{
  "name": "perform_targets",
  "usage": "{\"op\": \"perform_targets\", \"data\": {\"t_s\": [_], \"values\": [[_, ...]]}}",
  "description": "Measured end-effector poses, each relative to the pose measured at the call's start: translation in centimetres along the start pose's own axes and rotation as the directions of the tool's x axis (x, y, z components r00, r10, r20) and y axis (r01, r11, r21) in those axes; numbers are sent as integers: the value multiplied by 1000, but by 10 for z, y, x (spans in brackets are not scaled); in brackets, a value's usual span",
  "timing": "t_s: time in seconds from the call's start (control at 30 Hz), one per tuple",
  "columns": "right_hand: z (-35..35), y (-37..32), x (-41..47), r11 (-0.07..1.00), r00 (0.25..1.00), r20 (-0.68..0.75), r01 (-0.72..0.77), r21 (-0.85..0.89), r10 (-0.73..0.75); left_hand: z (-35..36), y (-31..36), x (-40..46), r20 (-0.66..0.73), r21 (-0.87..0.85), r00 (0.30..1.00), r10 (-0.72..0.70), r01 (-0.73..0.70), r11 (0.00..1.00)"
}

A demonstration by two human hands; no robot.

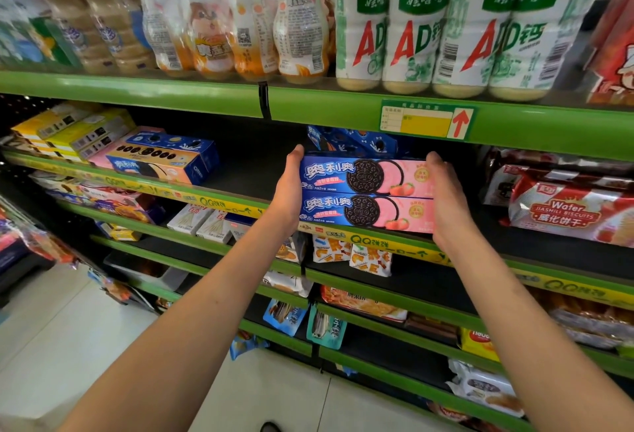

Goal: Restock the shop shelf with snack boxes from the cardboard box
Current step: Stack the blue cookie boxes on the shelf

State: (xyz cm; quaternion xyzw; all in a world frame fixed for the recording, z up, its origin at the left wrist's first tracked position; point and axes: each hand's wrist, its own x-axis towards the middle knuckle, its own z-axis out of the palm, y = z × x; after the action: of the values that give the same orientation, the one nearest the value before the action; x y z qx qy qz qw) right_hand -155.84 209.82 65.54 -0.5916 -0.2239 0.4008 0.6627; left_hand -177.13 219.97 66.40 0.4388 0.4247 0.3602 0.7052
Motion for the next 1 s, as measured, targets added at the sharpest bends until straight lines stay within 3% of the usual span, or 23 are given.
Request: {"op": "perform_targets", "data": {"t_s": [0.37,1.0], "values": [[0,4,1,997,996,26,79,17,-80,1,0,-3,-14,-23,1000,-9,9,1000],[-1,3,0,995,993,65,92,38,-94,2,2,-5,17,-32,1000,-5,6,999]]}}
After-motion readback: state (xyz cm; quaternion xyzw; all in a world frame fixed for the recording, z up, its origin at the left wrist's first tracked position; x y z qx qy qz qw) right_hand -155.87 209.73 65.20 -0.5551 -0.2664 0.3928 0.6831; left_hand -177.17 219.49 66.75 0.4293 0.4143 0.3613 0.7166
